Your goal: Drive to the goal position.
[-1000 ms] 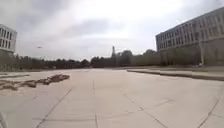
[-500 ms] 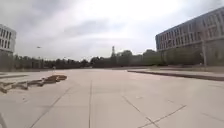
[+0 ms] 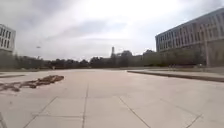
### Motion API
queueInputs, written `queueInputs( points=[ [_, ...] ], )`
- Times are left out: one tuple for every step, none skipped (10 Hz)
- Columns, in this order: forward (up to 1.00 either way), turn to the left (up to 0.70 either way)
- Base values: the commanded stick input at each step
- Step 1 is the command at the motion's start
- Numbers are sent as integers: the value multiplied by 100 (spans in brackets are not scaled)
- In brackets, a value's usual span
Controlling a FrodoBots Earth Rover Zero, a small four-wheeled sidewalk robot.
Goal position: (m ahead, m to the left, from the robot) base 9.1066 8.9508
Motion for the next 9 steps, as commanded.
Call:
queueInputs(
  points=[
    [70, 0],
    [70, 0],
    [70, 0],
    [70, 0],
    [70, 0],
    [70, 0],
    [70, 0],
    [70, 0],
    [70, 0]
  ],
)
